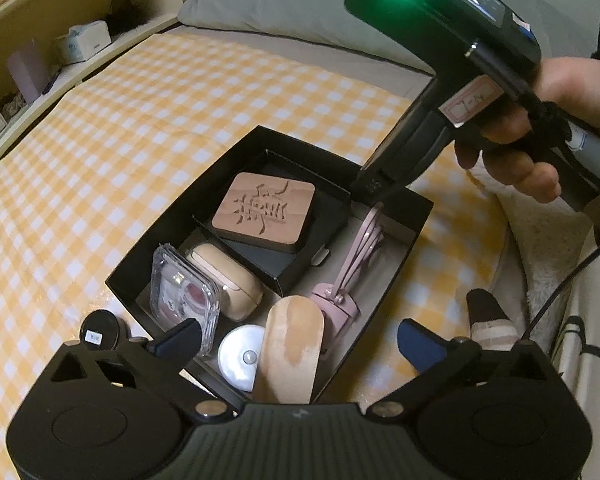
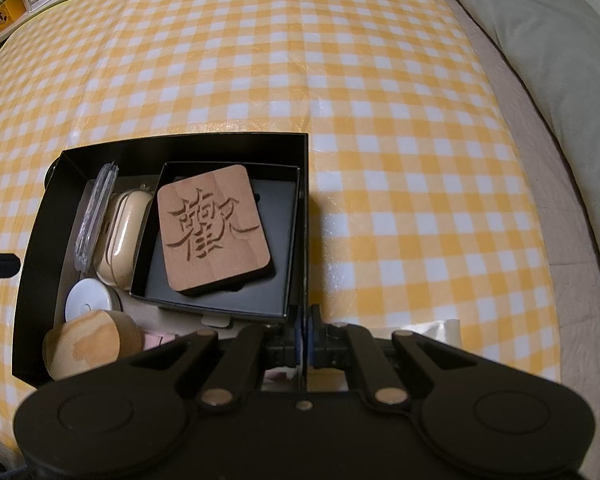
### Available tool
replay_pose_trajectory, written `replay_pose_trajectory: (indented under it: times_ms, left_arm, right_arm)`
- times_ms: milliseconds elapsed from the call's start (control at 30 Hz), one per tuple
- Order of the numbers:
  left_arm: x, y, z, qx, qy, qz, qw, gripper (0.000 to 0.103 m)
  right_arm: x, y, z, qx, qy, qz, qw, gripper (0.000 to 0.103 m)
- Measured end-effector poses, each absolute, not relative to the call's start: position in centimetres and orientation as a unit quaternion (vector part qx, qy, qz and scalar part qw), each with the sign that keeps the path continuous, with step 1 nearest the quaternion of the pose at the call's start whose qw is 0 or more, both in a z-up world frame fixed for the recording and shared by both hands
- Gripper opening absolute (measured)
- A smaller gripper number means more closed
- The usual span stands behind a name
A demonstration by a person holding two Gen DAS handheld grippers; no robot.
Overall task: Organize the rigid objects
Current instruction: 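Carry the oval wooden block with the left gripper into the black box and release, then move the left gripper to the black round jar and close on it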
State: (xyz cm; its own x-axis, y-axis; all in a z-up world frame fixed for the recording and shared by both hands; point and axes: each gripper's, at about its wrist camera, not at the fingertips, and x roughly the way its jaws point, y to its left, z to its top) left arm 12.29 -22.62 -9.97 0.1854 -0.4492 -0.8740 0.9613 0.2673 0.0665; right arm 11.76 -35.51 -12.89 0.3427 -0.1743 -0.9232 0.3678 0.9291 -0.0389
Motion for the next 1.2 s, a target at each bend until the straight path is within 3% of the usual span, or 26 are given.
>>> replay_pose_trajectory:
  times_ms: [733,1000,1067,1133,1200]
  left_arm:
    - [19.2,-18.3,-8.8,0.251,0.431,-0.419,0.759,0.103]
    - [23.1,-15.4,-11.7,0.259,0.416,-0.347,0.8,0.103]
    - [23.4,-15.2,-12.6,0.275,0.404,-0.328,0.808,0.1]
    - [23.9,-15.3,-13.4,0.282,0.411,-0.322,0.805,0.085]
    - [24.1,-15.5,-14.0,0.285,0.408,-0.329,0.802,0.08]
  right_arm:
    - [11.8,-35.5,-12.9,0.088,0.549,-0.166,0.815,0.004]
    - [11.8,-35.5,-12.9,0.088,0.549,-0.166,0.815,0.004]
    - [11.8,-35.5,-12.9,0.088,0.548,-0.166,0.815,0.004]
    - [11.8,-35.5,-12.9,0.088,0.548,-0.166,0.815,0.004]
    - [11.8,-35.5,-12.9,0.087,0.548,-0.167,0.815,0.004]
